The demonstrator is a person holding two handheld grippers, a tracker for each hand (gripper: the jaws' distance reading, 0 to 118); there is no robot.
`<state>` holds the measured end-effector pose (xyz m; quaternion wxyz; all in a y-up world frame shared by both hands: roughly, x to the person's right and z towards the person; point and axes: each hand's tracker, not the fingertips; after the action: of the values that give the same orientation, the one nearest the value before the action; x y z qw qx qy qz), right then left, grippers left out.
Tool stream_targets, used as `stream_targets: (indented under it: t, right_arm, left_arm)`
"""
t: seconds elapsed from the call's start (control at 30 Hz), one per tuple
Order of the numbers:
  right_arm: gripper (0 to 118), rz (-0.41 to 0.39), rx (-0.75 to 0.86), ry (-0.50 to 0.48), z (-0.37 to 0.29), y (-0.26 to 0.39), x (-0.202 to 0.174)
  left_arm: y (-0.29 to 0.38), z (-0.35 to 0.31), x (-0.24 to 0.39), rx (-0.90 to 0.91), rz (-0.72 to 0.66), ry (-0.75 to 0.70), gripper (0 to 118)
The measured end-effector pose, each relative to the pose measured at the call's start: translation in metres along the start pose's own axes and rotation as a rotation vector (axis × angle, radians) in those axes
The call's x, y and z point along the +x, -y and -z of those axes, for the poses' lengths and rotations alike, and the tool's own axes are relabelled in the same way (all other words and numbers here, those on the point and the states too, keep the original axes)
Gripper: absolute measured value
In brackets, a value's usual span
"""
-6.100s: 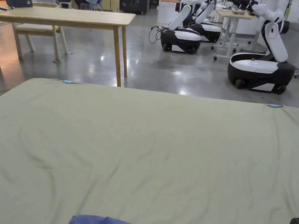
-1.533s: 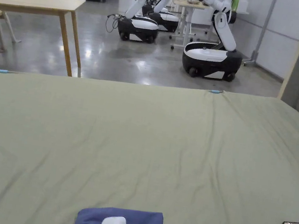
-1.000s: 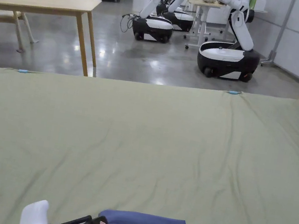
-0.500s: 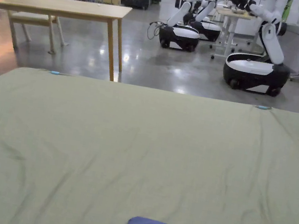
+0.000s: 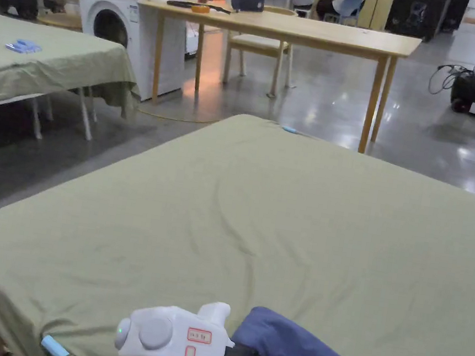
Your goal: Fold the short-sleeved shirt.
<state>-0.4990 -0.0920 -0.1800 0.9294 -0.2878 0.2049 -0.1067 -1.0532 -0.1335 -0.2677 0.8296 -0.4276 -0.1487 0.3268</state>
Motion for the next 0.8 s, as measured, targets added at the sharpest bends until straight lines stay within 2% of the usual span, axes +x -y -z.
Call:
stream_targets:
  t: [0.07,0.13,0.17,0.3,0.43,0.47,0.5,0.6,0.63,0.67,0.73,0.8]
  right_arm:
    - [6,-0.002,-0.01,-0.009,0.006,0.001,-0.013]
    - [6,-0.01,-0.01,-0.013,0.012,0.005,-0.024]
    - [6,-0.017,-0.014,-0.012,0.015,0.006,-0.029]
    - [6,-0.037,-0.048,-0.008,0.027,0.01,-0.042]
    - [6,-0.049,-0.075,-0.003,0.033,0.012,-0.048]
    - [6,-0.051,-0.078,-0.001,0.033,0.012,-0.048]
    - [6,-0.053,-0.079,0.002,0.032,0.011,-0.048]
    - [6,-0.057,-0.075,0.006,0.026,0.008,-0.046]
    - [6,-0.063,-0.067,0.013,0.023,0.007,-0.045]
    - [6,-0.065,-0.062,0.018,0.021,0.007,-0.044]
    - [6,-0.059,-0.048,0.048,0.015,0.004,-0.04]
    - [6,-0.048,-0.016,0.1,0.006,-0.002,-0.035]
  left_arm:
    - [-0.033,-0.036,-0.037,0.026,0.037,-0.072,28]
    - [-0.066,-0.07,-0.068,0.071,0.154,-0.188,28]
    - [-0.08,-0.083,-0.085,0.061,0.167,-0.22,28]
    - [-0.118,-0.118,-0.15,0.056,0.02,-0.239,27]
    - [-0.115,-0.116,-0.151,0.067,0.044,-0.218,28]
    - [-0.114,-0.117,-0.149,0.073,0.055,-0.221,34]
    - [-0.112,-0.125,-0.144,0.109,0.087,-0.243,54]
    - [-0.103,-0.159,-0.133,0.26,0.1,-0.201,87]
    - [-0.104,-0.169,-0.123,0.306,0.097,-0.257,111]
    - [-0.102,-0.178,-0.118,0.33,0.146,-0.353,115]
    - [-0.094,-0.184,-0.079,0.396,0.285,-0.485,114]
    - [-0.077,-0.177,-0.026,0.497,0.375,-0.542,114]
